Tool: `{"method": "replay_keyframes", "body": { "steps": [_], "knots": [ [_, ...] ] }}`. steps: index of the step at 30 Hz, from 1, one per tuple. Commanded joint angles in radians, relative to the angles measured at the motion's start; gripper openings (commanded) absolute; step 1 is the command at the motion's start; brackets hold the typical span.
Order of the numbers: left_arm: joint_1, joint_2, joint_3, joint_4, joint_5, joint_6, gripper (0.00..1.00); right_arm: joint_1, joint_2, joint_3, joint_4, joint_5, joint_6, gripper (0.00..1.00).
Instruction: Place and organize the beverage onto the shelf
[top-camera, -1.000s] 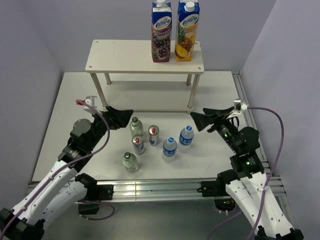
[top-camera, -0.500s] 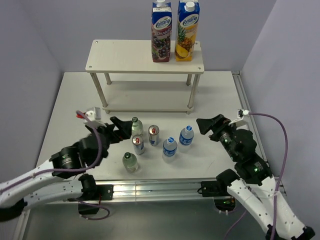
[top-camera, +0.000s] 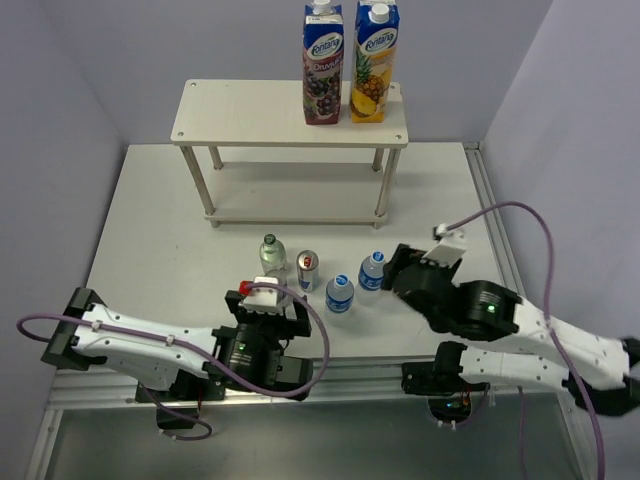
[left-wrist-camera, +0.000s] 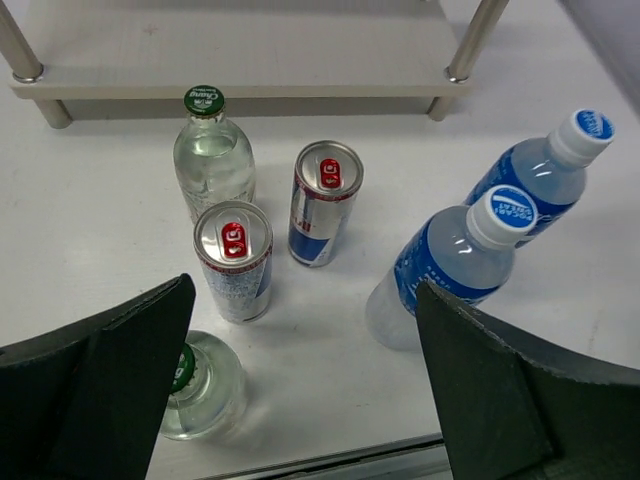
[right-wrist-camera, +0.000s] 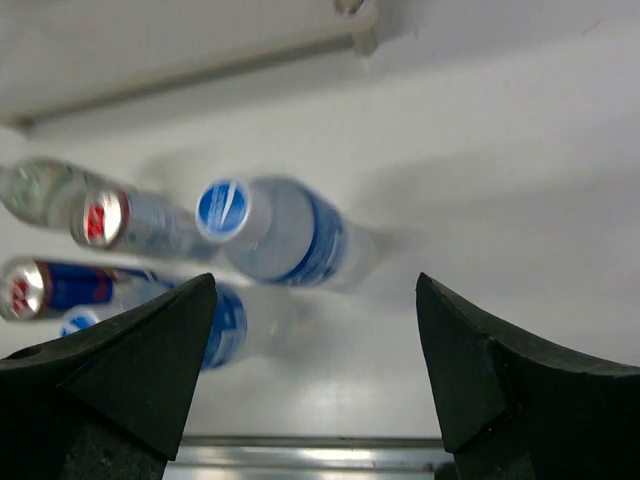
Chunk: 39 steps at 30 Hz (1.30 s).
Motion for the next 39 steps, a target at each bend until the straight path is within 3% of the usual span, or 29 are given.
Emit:
{"method": "replay_keyframes", "body": {
  "steps": [1,3,5,6,9,12,16,18,23,33,39],
  "knots": [
    [-0.035,-0.127,-0.012,-0.111,-0.069,-0.118,0.99,0.222,0.136,0.045,-0.307,0.208,0.359,0.89],
    [-0.048,-0.176,-0.044,-0.102,-0.068,-0.106,0.99,0.338,0.199,0.037,-0.407,0.224,0.518,0.91],
    [-0.052,-0.244,-0.083,0.010,-0.056,0.058,0.99,0.376,0.203,-0.022,-0.381,0.216,0.532,0.93],
    [-0.052,-0.261,-0.093,0.018,-0.050,0.084,0.99,0.387,0.189,-0.049,-0.275,0.201,0.466,0.93],
    [-0.053,-0.311,-0.113,-0.112,-0.027,-0.058,0.99,0.388,0.120,-0.126,-0.148,0.173,0.431,0.93],
    [-0.053,-0.368,-0.146,-0.086,-0.008,-0.022,0.99,0.388,0.082,-0.164,-0.087,0.172,0.418,0.94],
    [-0.053,-0.397,-0.190,-0.049,-0.003,-0.023,0.99,0.374,0.135,-0.211,0.048,0.146,0.360,0.94],
    [-0.053,-0.393,-0.207,-0.109,-0.007,-0.108,0.99,0.367,0.173,-0.233,0.091,0.162,0.393,0.92],
    [-0.055,-0.382,-0.235,-0.109,0.000,-0.118,0.99,0.341,0.281,-0.306,0.170,0.199,0.438,0.86],
    [-0.055,-0.404,-0.273,-0.091,-0.005,-0.133,0.99,0.149,0.328,-0.370,0.507,0.164,0.175,0.89],
    [-0.055,-0.399,-0.285,-0.086,-0.008,-0.140,0.99,0.129,0.425,-0.379,0.602,0.201,0.156,0.89]
  ]
}}
